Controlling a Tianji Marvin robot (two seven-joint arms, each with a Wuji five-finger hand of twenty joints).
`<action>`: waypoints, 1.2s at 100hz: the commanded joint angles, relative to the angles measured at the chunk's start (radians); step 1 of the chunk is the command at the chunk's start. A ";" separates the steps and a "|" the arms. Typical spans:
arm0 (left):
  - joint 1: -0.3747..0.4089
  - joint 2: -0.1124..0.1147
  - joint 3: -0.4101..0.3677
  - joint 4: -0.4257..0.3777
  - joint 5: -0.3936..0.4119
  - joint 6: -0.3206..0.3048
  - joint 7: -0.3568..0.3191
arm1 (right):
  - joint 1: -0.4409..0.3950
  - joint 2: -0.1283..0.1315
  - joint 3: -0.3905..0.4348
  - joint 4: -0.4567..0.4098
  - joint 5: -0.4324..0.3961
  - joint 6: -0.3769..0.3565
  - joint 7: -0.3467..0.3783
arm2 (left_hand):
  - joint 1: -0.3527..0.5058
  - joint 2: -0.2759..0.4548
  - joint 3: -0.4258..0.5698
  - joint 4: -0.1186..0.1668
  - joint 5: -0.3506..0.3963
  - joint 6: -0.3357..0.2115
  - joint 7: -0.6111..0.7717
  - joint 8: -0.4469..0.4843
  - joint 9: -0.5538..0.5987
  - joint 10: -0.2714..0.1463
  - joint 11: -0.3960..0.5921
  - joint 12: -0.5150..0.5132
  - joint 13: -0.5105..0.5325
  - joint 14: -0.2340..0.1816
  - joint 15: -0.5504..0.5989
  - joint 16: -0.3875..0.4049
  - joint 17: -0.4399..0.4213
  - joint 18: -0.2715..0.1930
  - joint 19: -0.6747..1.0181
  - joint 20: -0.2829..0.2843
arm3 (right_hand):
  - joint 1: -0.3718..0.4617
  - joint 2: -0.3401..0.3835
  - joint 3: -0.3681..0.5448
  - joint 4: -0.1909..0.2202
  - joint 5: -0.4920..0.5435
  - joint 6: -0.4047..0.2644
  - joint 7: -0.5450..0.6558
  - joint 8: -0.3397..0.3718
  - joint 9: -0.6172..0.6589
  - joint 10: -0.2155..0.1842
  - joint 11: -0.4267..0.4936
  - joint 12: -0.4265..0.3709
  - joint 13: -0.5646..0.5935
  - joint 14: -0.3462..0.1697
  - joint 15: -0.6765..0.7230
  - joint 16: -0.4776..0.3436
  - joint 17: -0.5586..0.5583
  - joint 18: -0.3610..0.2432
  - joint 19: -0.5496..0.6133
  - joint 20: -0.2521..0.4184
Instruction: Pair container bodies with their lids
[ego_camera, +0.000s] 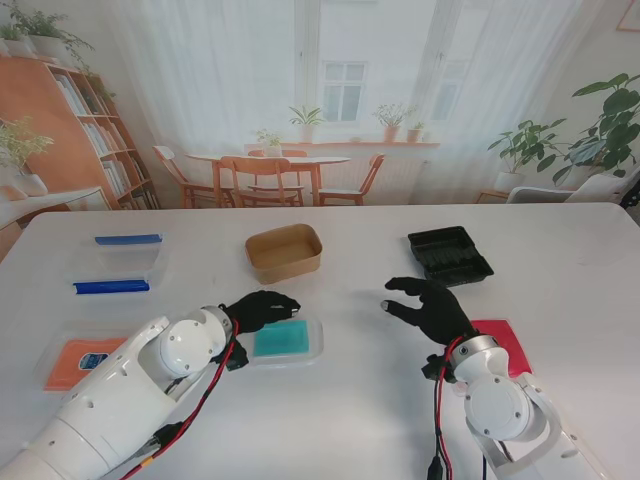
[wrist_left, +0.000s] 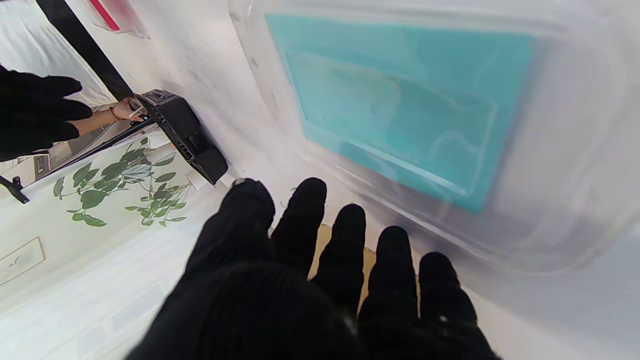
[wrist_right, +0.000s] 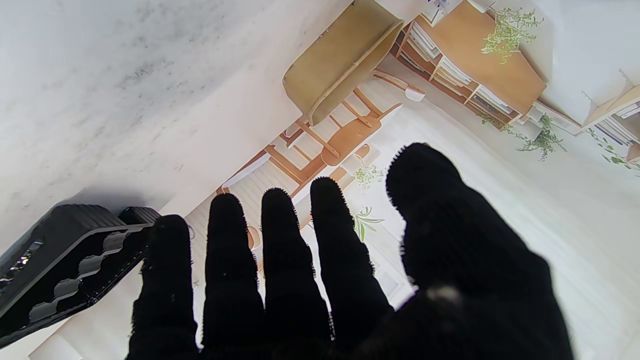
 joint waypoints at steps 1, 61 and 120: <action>0.028 0.004 -0.001 -0.007 -0.005 -0.006 -0.014 | -0.002 -0.003 0.002 0.000 0.002 -0.005 0.011 | 0.015 0.034 -0.011 -0.023 0.010 -0.019 0.014 0.023 0.025 -0.006 0.022 0.005 0.041 0.031 0.035 0.033 0.014 0.021 0.099 0.037 | -0.005 0.029 -0.016 0.025 -0.003 -0.005 0.006 -0.012 0.001 -0.007 -0.012 -0.009 -0.019 -0.027 -0.006 -0.005 0.000 -0.040 0.004 -0.008; 0.149 0.040 -0.049 -0.099 -0.041 -0.101 -0.107 | 0.002 -0.005 0.000 0.008 0.004 -0.019 0.000 | 0.022 0.027 -0.006 -0.017 0.021 -0.016 0.016 0.054 0.035 -0.003 0.024 0.014 0.045 0.042 0.040 0.041 0.004 0.037 0.131 0.021 | -0.006 0.029 -0.016 0.025 -0.001 -0.005 0.008 -0.012 0.002 -0.007 -0.013 -0.008 -0.023 -0.027 -0.008 -0.007 -0.002 -0.041 0.006 -0.012; 0.345 0.047 -0.152 -0.278 0.128 0.026 -0.023 | 0.004 -0.008 -0.003 0.017 0.012 -0.043 -0.012 | 0.012 0.032 -0.008 -0.001 0.031 0.038 0.001 0.026 0.043 0.074 0.060 0.035 0.097 0.196 0.155 0.105 -0.006 0.149 0.489 0.076 | -0.007 0.028 -0.016 0.025 0.001 -0.003 0.008 -0.012 0.003 -0.009 -0.014 -0.007 -0.023 -0.028 -0.008 -0.007 -0.002 -0.040 0.006 -0.014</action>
